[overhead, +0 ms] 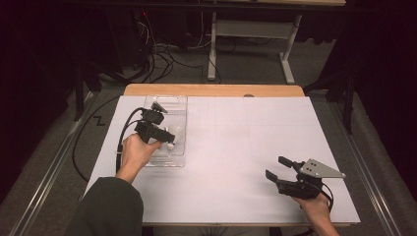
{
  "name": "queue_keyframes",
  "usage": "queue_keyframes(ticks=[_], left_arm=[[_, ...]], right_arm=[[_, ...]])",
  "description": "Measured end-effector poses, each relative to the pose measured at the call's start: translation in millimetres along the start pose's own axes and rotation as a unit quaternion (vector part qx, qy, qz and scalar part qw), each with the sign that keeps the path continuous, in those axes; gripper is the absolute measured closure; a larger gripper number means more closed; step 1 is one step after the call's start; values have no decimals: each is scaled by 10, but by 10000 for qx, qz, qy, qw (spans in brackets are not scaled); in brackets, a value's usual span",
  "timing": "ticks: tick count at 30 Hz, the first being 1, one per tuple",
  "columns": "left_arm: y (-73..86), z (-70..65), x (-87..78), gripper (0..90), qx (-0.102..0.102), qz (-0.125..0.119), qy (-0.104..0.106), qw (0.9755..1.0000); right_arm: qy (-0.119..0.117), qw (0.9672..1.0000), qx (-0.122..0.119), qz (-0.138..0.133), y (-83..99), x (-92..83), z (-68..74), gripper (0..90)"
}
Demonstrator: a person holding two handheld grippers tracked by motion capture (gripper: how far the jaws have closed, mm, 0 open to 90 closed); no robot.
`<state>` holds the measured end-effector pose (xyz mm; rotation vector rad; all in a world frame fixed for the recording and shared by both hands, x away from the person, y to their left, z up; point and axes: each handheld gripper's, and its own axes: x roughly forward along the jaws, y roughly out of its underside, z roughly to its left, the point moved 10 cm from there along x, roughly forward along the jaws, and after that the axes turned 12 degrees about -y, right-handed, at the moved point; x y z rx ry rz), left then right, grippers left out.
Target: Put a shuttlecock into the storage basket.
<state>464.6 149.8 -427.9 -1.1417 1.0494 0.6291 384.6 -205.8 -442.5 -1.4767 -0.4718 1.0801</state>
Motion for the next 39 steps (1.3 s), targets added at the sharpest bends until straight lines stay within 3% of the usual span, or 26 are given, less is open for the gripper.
queue_keyframes(ticks=[18, 39], left_arm=[[4, -106, -118, 433, 132, -171, 176, 9996], [16, -372, -211, 452, 548, -229, 324, 9977]], right_arm=[[-7, 10000, -6, 0, -1, 3, 4, 289], [-12, 10000, -12, 0, -2, 3, 3, 290]])
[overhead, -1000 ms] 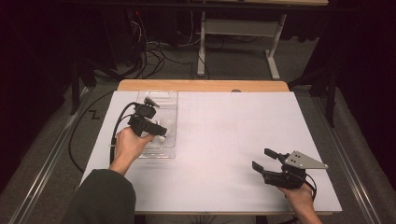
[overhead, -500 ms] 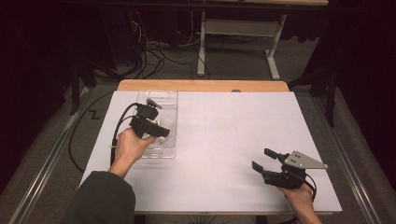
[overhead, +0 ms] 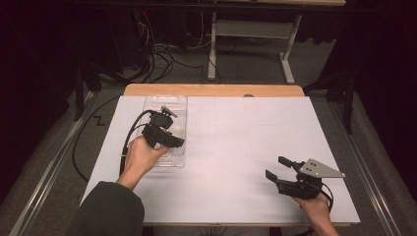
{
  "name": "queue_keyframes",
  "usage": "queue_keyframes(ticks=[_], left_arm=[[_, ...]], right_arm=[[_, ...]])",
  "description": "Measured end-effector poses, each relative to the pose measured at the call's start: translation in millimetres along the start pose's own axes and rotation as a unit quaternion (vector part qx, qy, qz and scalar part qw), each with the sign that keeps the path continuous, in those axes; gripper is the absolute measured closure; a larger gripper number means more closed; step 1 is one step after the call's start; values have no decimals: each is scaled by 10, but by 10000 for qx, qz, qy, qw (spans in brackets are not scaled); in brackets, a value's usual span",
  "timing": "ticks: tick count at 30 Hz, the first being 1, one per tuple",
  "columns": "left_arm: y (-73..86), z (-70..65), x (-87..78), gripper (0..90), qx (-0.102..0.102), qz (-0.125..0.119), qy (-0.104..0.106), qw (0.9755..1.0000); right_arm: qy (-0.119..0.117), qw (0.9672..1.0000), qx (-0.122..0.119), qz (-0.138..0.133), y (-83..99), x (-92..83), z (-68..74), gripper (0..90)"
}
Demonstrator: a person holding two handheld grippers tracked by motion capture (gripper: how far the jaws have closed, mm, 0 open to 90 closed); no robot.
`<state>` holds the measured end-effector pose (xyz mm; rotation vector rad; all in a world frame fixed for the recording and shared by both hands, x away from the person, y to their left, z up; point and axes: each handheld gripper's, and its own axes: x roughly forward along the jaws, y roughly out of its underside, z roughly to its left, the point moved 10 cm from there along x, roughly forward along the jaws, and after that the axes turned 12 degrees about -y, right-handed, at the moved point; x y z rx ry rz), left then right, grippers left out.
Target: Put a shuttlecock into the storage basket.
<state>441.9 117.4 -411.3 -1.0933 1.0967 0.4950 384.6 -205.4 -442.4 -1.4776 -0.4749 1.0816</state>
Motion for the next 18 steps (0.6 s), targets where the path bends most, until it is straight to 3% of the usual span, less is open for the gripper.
queue_keyframes(ticks=[18], left_arm=[[-15, -222, -53, 437, 271, -57, 131, 9995]], right_arm=[[-9, 10000, 41, -35, -4, -11, -7, 289]])
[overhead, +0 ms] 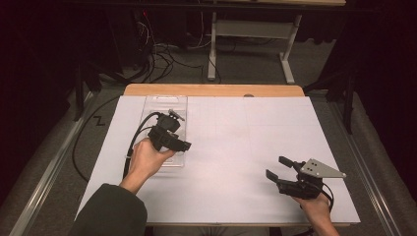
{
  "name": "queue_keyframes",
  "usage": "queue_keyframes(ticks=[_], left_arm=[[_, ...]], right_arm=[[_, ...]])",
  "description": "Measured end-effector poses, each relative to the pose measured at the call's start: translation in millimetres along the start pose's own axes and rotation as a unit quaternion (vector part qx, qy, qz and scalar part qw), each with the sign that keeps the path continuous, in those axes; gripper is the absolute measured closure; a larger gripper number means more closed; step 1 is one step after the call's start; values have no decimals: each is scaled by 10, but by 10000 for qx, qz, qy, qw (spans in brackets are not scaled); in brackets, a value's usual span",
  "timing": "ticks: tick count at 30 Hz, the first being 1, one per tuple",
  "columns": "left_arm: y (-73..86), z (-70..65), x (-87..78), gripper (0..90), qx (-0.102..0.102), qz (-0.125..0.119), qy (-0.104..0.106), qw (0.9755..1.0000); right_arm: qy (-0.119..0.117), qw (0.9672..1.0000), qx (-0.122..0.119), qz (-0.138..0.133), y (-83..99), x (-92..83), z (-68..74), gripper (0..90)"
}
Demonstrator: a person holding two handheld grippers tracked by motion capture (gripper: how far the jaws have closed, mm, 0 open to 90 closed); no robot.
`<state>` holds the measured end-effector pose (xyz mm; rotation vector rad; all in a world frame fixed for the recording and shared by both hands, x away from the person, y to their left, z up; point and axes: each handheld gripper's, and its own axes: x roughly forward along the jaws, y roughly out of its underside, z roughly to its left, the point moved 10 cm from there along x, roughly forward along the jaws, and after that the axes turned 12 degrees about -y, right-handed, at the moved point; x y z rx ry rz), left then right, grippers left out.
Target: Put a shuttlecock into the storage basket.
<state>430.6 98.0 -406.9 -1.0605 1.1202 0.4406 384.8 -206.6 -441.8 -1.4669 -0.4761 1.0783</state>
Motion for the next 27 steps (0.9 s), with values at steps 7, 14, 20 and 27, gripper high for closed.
queue_keyframes(ticks=[7, 14, 20, 27], left_arm=[[6, -77, -1, 436, 71, 24, 34, 10000], [-17, -145, -10, 434, 146, 29, 72, 9999], [-13, -206, -4, 431, 210, 35, 95, 9997], [-21, -279, 2, 430, 243, 27, 195, 9995]], right_arm=[[17, 10000, -10, -2, -2, -5, -1, 289], [22, 10000, -12, -38, -15, -13, 1, 289], [23, 10000, -24, -43, -18, -20, 4, 289], [27, 10000, -22, -55, -23, -23, 2, 289]])
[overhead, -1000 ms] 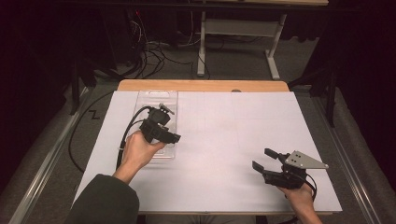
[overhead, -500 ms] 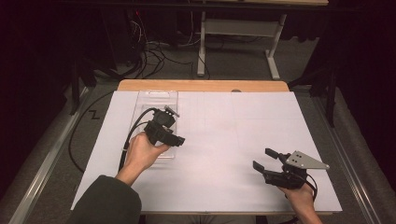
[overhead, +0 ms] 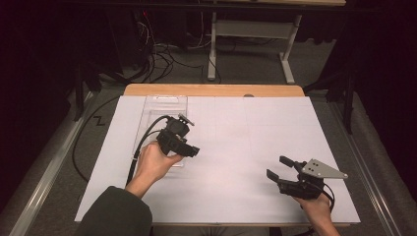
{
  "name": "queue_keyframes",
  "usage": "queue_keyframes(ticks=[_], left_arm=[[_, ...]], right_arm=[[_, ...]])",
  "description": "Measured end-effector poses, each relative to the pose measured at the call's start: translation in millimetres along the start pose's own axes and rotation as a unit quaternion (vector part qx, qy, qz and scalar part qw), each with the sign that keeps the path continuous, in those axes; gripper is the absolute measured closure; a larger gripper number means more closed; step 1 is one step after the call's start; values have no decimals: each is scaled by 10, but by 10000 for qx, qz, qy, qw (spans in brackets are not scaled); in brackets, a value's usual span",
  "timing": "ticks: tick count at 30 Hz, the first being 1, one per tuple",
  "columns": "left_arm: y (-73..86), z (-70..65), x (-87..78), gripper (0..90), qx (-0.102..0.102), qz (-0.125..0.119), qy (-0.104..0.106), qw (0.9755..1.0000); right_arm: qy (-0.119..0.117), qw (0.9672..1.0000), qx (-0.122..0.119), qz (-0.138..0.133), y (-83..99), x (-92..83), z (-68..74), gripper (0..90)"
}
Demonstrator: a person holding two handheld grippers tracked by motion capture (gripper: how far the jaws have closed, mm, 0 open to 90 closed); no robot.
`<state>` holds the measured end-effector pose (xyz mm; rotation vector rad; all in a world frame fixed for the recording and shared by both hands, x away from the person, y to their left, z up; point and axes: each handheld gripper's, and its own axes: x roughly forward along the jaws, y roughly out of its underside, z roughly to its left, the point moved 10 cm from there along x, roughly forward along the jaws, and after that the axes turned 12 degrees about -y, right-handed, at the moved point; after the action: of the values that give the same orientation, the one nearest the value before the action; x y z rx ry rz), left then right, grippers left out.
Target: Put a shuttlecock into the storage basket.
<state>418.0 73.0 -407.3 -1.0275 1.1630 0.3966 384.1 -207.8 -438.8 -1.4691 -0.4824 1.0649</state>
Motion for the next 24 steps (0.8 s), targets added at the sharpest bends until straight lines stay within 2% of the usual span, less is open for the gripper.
queue_keyframes(ticks=[9, 13, 24], left_arm=[[-26, -129, 9, 429, 106, -42, 58, 9999], [-10, -181, 29, 424, 211, 12, 20, 9998], [20, -298, 58, 420, 310, 2, 92, 9995]], right_arm=[[1, 10000, -1, -7, 0, -3, -2, 289], [-3, 10000, -4, -7, -2, -3, 3, 289], [0, 10000, -4, -8, -1, -3, 1, 290]])
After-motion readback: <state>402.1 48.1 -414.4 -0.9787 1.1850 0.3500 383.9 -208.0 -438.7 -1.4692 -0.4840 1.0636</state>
